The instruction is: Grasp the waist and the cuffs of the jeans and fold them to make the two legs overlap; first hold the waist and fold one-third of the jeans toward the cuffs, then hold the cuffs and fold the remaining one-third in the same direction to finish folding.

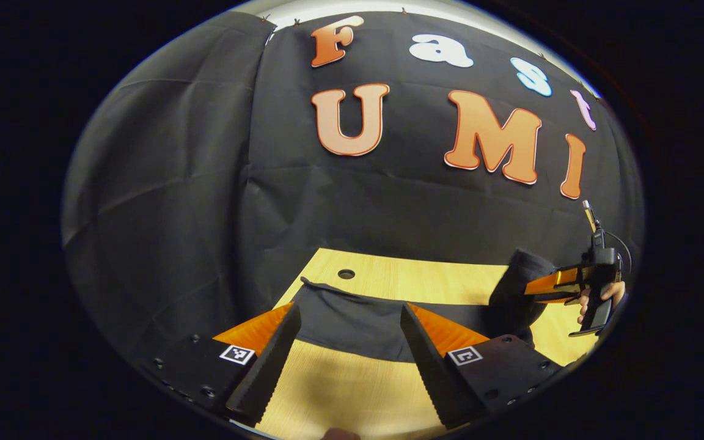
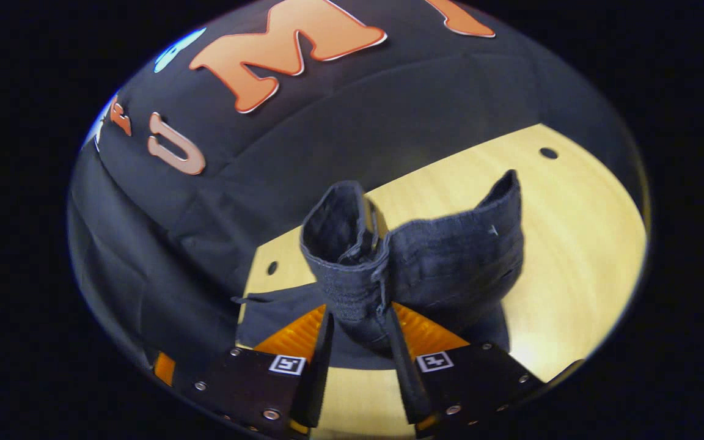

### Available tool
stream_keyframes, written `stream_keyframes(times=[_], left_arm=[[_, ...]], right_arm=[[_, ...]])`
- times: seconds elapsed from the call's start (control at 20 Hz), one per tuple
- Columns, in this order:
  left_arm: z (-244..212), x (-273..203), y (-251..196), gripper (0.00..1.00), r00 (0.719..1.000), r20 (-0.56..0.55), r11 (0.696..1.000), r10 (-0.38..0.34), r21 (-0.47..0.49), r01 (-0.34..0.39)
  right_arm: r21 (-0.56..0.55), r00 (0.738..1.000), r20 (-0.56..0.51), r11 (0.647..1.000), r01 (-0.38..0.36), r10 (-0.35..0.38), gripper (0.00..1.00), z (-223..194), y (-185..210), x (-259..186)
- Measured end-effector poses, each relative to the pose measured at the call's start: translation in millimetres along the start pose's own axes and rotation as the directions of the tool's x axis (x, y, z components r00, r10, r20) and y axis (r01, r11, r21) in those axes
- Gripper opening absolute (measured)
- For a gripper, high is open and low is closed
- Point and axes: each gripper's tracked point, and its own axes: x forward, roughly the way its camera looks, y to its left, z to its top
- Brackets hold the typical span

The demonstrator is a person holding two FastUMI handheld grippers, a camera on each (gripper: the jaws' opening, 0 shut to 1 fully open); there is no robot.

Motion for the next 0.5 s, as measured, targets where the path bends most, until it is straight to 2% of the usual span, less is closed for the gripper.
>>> stream_keyframes(times=[0.05, 0.1, 0.15, 0.2, 0.35, 0.5], left_arm=[[-1.6, 3.3, 2.6, 0.99, 1.000, -0.007, 1.000, 0.002, 0.002, -0.002], [-3.4, 6.6, 4.7, 0.99, 1.000, -0.011, 1.000, 0.002, 0.003, -0.002], [-4.2, 10.1, 6.1, 0.99, 1.000, -0.017, 1.000, -0.002, 0.002, 0.002], [-4.8, 13.7, 8.4, 0.99, 1.000, -0.019, 1.000, -0.005, -0.002, 0.005], [-11.0, 31.7, 20.2, 0.99, 0.999, -0.052, 1.000, 0.000, -0.021, -0.001], [-27.9, 59.1, 37.7, 0.99, 0.990, -0.139, 0.997, 0.007, -0.080, -0.019]], right_arm=[[-0.019, 1.000, 0.020, 1.000, 0.000, 0.001, 0.57, 2.1, 1.2, 1.2], [-0.032, 0.999, 0.035, 0.999, 0.004, -0.003, 0.64, 5.2, 0.4, -1.4], [-0.038, 0.999, 0.045, 0.999, 0.004, -0.003, 0.55, 5.9, 0.7, -6.4], [-0.046, 0.999, 0.054, 0.999, 0.012, -0.009, 0.69, 8.8, -1.5, -11.1], [-0.071, 0.995, 0.082, 0.996, 0.059, -0.053, 0.75, 17.3, -14.8, -24.3], [-0.085, 0.989, 0.129, 0.993, 0.083, -0.072, 0.82, 26.5, -20.1, -43.6]])
